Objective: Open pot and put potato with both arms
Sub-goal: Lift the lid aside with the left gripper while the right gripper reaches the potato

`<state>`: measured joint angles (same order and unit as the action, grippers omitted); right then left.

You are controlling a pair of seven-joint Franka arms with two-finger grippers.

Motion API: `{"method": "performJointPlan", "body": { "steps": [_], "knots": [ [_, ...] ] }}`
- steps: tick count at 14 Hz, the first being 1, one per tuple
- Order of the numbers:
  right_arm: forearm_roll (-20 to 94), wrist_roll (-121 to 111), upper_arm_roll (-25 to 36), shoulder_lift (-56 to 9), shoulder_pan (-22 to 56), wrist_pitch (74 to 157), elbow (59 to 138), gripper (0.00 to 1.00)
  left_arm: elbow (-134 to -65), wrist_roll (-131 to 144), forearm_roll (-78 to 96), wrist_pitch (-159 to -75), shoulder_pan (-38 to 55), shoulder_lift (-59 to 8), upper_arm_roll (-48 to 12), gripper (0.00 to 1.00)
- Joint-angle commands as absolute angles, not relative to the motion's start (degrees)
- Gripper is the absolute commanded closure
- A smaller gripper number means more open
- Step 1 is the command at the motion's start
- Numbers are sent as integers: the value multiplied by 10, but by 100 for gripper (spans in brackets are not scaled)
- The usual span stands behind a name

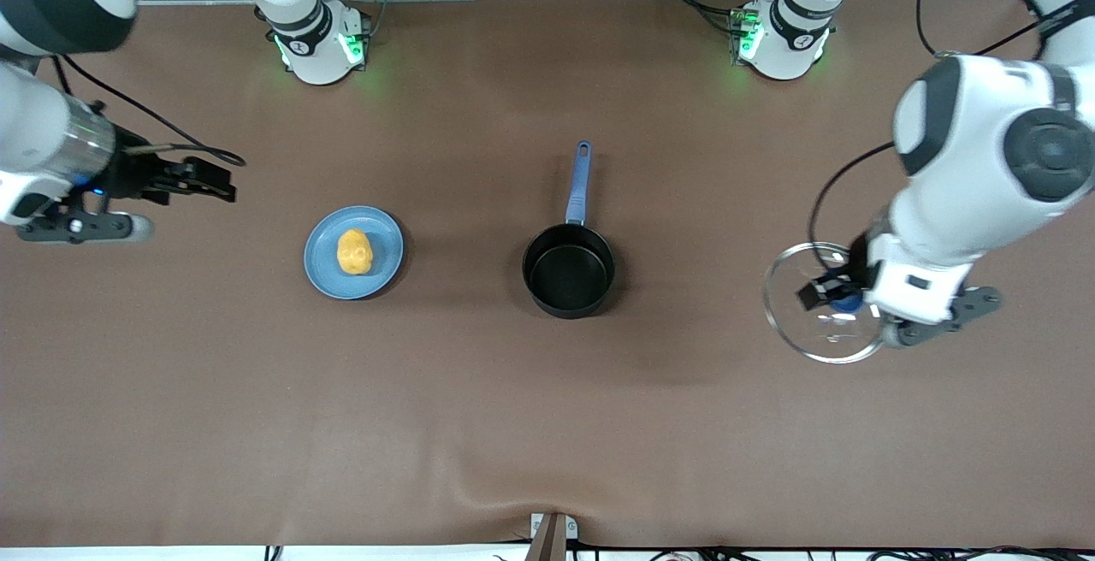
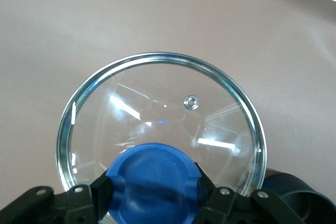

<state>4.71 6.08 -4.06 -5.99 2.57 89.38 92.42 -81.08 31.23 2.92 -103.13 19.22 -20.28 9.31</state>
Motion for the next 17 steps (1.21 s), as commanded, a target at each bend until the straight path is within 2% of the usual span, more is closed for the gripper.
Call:
{"method": "performJointPlan", "body": {
  "steps": [1,3,7,9,12,14,17],
  "knots": [
    [57,75,-40,-36,43,975,1024,0,-830,303,21,-1046,166,-187,81,86],
    [57,75,-41,-33,48,1021,1068,0,-877,264,26,-1070,131,-167,58,86],
    [56,75,-40,-36,56,1163,1184,0,-1126,254,25,-1279,106,-80,36,87],
    [56,75,-40,-47,60,1210,1212,0,-1222,231,24,-1350,76,-56,12,87],
    [55,77,-40,-76,78,1287,1245,0,-1293,183,24,-1410,37,-61,-16,87],
    [54,78,-40,-98,79,1305,1247,0,-1305,167,24,-1428,36,-85,-17,86],
    [51,77,-40,-147,97,1382,1264,0,-1339,147,24,-1473,33,-105,-17,86]
  ]
}}
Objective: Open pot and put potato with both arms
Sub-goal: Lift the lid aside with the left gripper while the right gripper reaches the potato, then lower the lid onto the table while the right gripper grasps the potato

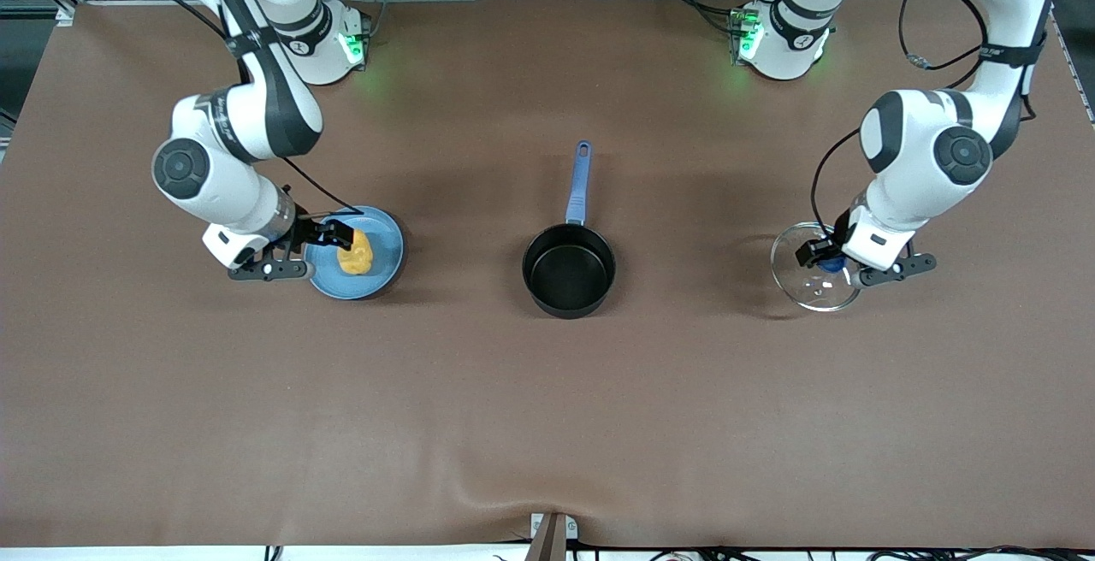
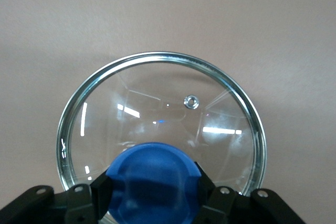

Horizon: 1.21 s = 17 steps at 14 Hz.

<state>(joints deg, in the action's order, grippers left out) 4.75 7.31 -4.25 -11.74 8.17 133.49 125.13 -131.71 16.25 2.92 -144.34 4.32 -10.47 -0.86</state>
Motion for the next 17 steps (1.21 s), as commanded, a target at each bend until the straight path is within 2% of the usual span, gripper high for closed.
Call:
{"method": "performJointPlan", "body": {
  "steps": [1,5,6,7,8,9,11,12,13,14,17],
  "knots": [
    [50,77,-40,-154,98,1403,1273,0,-1339,144,24,-1474,33,-116,-18,86],
    [47,76,-40,-167,102,1456,1307,0,-1335,144,23,-1520,34,-167,-19,70],
    [47,76,-40,-175,103,1481,1317,0,-1333,144,23,-1522,35,-173,-21,49],
    [47,75,-40,-181,103,1497,1322,0,-1332,143,23,-1522,35,-174,-24,0],
    [47,75,-40,-184,103,1499,1322,7,-1332,144,22,-1522,35,-175,-25,0],
    [46,74,-40,-184,106,1499,1321,23,-1331,144,22,-1522,34,-175,-25,0],
    [46,74,-40,-184,111,1498,1318,74,-1327,144,23,-1521,35,-171,-26,0],
    [46,75,-40,-182,111,1492,1315,92,-1323,148,25,-1519,35,-164,-33,0],
    [46,77,-41,-175,112,1479,1302,100,-1305,154,25,-1507,35,-152,-44,0],
    [48,84,-44,-170,119,1431,1269,100,-1281,156,26,-1464,34,-139,-47,0],
    [48,205,-71,-181,136,1200,1070,100,-1154,171,25,-1298,35,-133,-47,0]
  ]
}}
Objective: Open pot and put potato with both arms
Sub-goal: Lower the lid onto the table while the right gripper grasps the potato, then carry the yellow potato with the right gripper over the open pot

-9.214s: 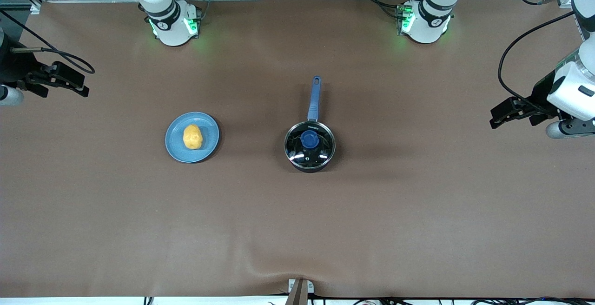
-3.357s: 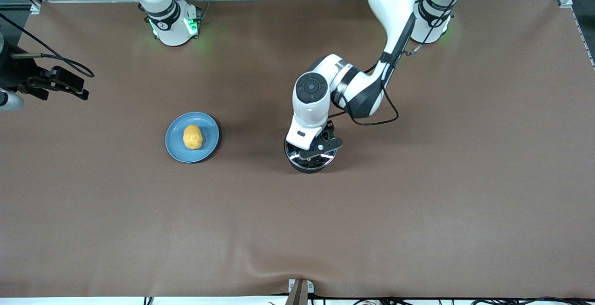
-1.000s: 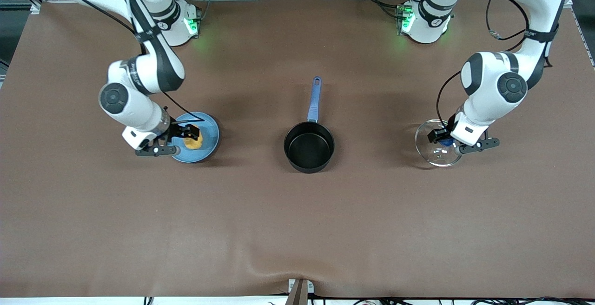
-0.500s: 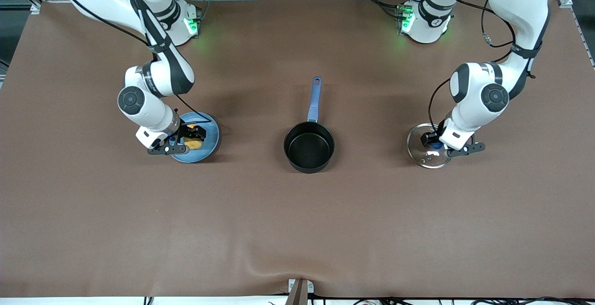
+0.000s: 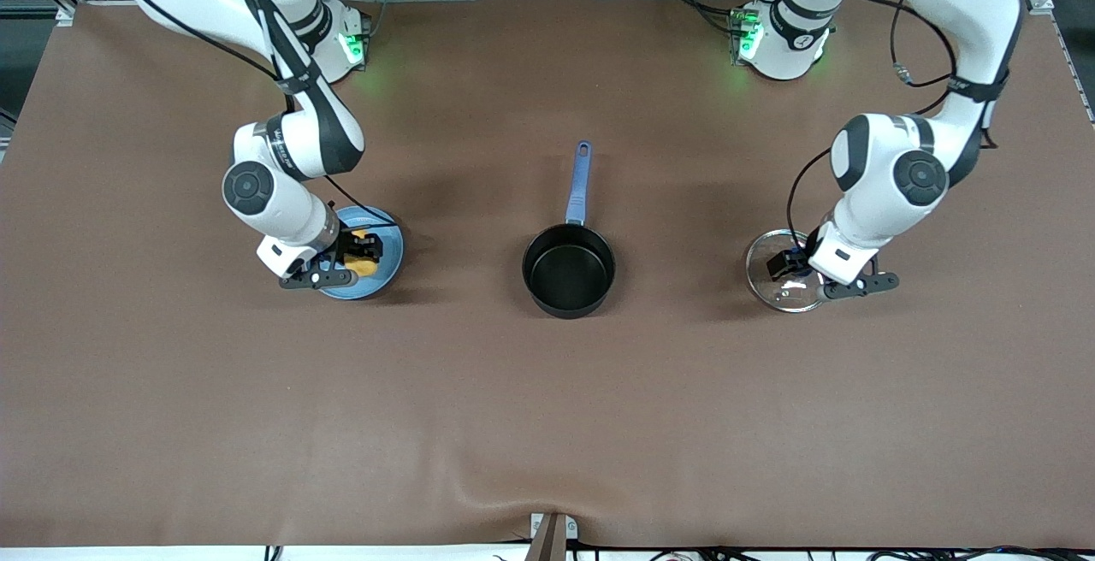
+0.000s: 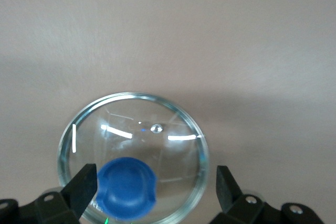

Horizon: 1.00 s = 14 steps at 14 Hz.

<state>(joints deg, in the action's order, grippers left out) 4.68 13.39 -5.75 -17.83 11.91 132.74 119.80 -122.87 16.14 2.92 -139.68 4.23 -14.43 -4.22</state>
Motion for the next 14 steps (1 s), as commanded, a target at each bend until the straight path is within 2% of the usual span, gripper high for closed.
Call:
{"method": "performJointPlan", "body": {
  "steps": [1,5,9,10,14],
  "knots": [
    [51,235,-75,-196,148,1151,1009,100,-1120,168,25,-1255,34,-131,-47,0],
    [53,335,-76,-263,207,1100,837,100,-996,170,20,-1111,33,-125,-43,0],
    [47,445,-75,-415,293,1106,656,100,-910,167,12,-1031,29,-126,-41,0],
    [47,446,-75,-439,307,1113,634,100,-900,166,12,-1020,29,-125,-40,0],
    [46,489,-74,-474,341,1164,627,100,-900,164,12,-1015,25,-118,-42,0]
  ]
}}
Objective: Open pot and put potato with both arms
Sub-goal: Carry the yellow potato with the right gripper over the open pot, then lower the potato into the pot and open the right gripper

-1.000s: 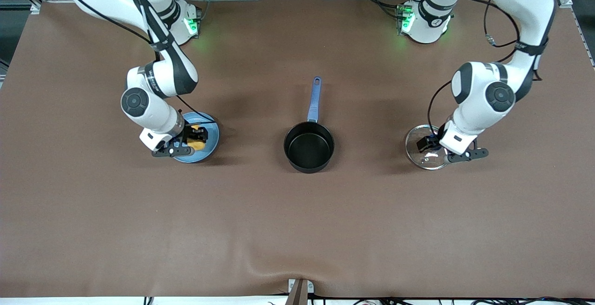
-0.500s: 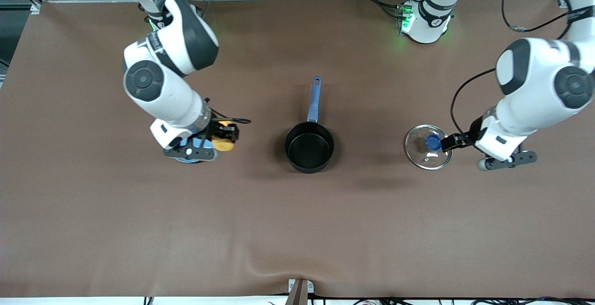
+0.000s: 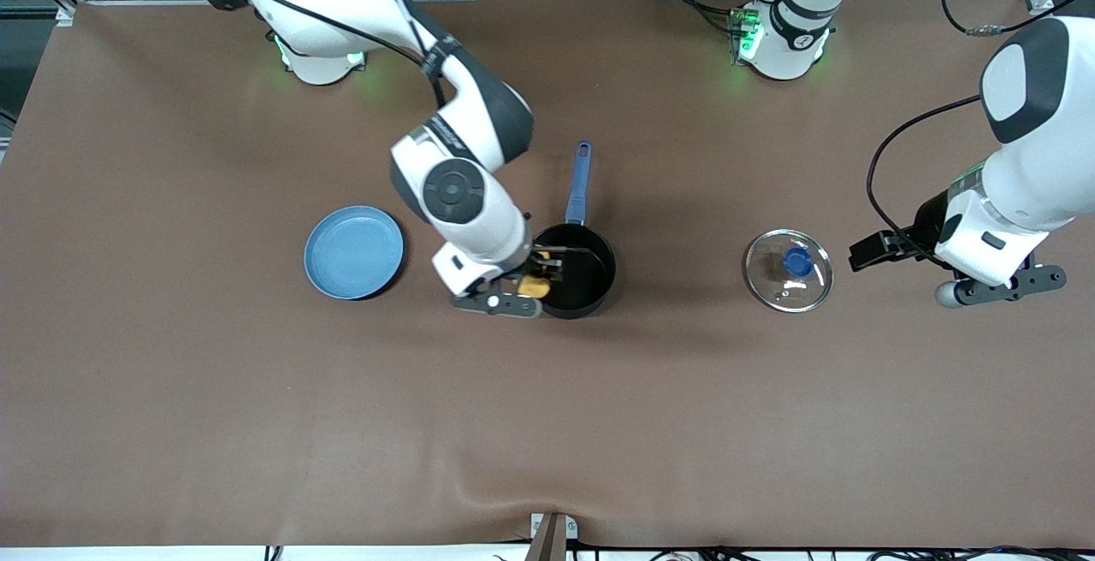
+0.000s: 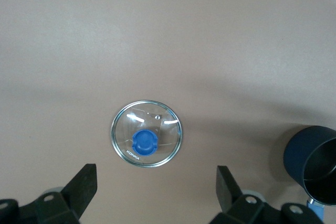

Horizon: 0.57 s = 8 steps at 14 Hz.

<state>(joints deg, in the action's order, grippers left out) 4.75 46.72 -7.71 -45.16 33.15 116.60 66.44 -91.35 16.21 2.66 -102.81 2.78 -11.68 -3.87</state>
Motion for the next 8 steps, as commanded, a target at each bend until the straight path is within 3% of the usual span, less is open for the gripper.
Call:
{"method": "performJointPlan", "body": {
  "steps": [1,8],
  "knots": [
    [45,497,-73,-481,351,1174,627,100,-900,163,12,-1015,24,-115,-42,0],
    [22,521,-73,-526,391,1186,634,100,-899,165,11,-1015,24,-112,-45,0]
  ]
}}
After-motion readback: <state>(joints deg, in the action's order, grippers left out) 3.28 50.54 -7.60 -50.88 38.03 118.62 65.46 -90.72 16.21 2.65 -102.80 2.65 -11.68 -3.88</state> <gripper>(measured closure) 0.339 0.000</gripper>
